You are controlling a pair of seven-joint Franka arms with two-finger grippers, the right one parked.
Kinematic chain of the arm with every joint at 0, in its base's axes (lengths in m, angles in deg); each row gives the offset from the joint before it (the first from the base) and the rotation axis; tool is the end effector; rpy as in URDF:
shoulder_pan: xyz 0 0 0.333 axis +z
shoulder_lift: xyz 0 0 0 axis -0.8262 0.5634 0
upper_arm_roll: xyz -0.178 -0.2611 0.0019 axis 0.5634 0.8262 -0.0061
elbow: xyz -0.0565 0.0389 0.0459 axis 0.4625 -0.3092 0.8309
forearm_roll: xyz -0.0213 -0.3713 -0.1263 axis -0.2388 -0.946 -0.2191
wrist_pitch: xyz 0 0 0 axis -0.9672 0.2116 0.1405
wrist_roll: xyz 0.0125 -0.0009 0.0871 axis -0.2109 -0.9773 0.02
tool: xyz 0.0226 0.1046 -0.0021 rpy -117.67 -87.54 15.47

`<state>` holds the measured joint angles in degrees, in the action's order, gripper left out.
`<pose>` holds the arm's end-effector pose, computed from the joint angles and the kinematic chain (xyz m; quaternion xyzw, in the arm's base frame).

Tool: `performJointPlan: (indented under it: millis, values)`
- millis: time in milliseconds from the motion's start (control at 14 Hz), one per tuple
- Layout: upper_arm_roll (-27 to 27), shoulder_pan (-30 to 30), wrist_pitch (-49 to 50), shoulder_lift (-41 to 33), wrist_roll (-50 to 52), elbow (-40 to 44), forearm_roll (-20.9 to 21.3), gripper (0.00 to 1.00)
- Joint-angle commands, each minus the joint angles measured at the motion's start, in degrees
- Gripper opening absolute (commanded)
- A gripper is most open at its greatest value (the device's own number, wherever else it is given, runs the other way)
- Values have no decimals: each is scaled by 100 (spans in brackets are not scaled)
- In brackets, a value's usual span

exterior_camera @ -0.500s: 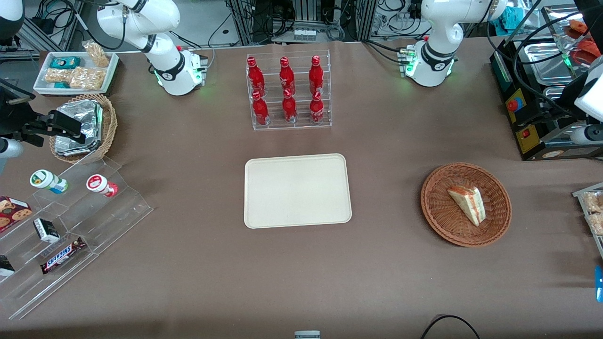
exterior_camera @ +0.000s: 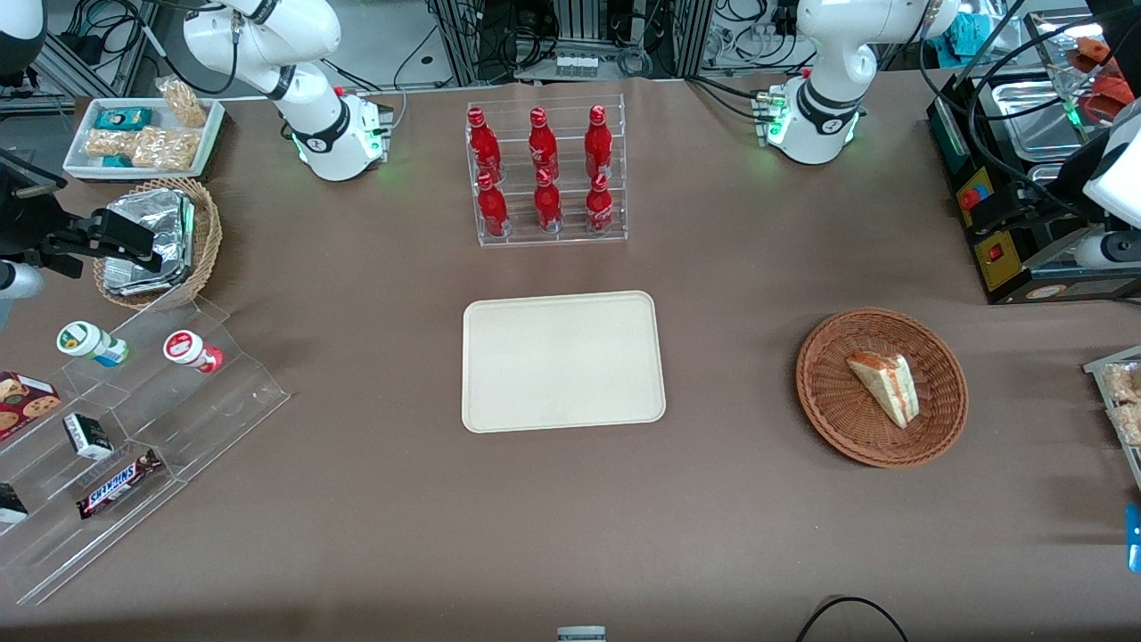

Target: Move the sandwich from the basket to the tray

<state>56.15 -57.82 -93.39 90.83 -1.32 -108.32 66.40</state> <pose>0.5412 -0.0202 0.6424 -0.9983 -0.0216 0.0543 0.0008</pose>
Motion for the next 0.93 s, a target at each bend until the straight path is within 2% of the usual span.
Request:
performJointPlan:
  millis: [0,500,643,857]
  values:
    - [-4,-18,105,-30,-18,56,-61,100]
    - [-13,17,115,128,-10,-267,-35,100]
    - [-22,35,-139,286,-10,-531,9,100]
    - [-48,44,-1112,462,-18,-1277,114,100]
